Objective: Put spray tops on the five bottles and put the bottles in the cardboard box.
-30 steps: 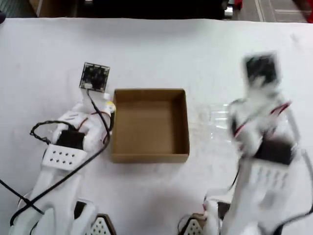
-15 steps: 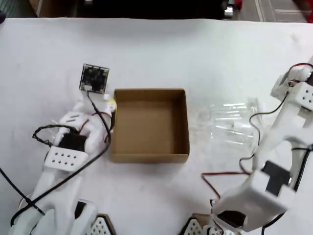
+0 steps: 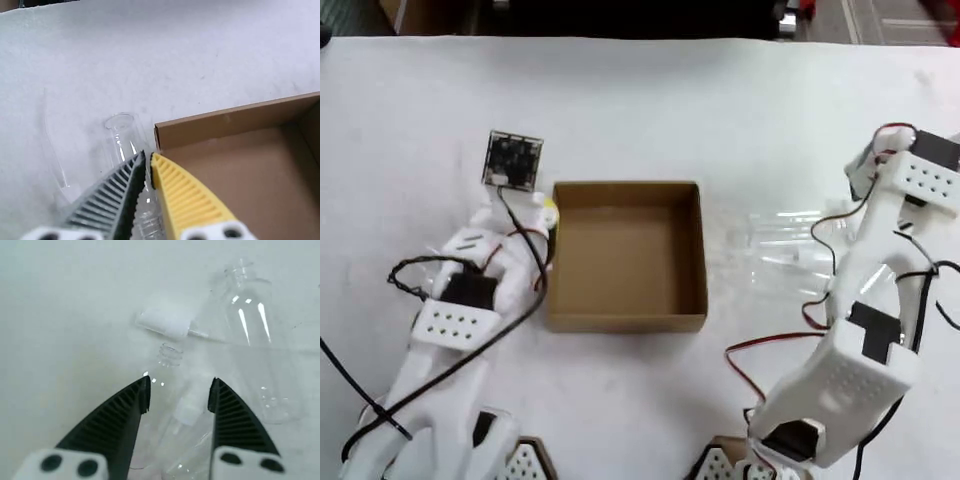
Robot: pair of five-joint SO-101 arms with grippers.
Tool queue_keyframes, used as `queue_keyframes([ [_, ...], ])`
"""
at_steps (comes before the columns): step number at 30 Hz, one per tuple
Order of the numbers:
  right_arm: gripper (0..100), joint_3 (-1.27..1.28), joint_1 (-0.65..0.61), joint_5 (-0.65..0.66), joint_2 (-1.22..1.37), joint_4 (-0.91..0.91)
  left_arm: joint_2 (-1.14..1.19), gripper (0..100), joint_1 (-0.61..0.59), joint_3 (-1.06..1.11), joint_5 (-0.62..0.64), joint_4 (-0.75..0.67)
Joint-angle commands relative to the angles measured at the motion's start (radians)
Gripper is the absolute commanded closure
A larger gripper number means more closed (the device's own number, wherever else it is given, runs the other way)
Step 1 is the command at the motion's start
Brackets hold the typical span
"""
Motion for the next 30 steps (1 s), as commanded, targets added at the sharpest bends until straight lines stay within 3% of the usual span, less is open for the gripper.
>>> queue_keyframes([
  [1,82.3,-0.008,-0.018,-0.023,0.001,0.012,0.010,98,-0.007,-0.011,0.008,-0.026],
  [8,82.5,0.002,-0.070,-0.023,0.008,0.058,0.004,98,-0.007,0.017,0.008,-0.037],
  [14,82.6,0.000,-0.105,-0.025,0.079,0.036,0.004,98,-0.007,0.075,0.008,-0.135],
  [20,82.6,0.000,-0.025,-0.023,0.137,-0.105,0.004,98,-0.005,0.084,0.008,-0.149],
  [30,82.6,-0.029,-0.004,-0.023,0.151,-0.111,0.005,98,-0.001,0.084,0.008,-0.149],
])
